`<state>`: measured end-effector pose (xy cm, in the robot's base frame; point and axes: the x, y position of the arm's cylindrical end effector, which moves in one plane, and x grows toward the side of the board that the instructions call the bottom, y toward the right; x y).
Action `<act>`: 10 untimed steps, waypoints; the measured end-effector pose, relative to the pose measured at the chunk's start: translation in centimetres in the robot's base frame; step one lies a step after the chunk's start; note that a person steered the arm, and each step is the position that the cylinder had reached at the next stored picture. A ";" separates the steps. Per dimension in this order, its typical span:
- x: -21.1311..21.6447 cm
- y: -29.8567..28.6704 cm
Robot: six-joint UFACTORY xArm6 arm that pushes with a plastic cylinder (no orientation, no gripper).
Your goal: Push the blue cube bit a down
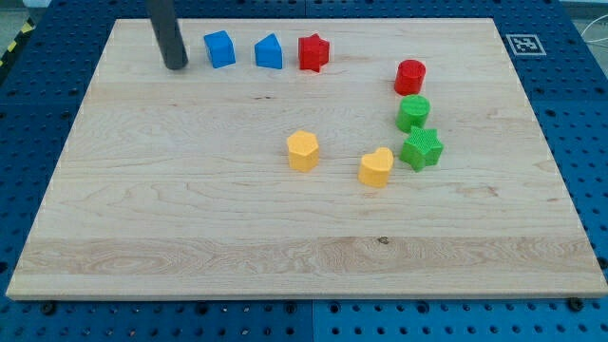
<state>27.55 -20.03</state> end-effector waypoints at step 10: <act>-1.3 8.6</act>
<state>26.21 -11.46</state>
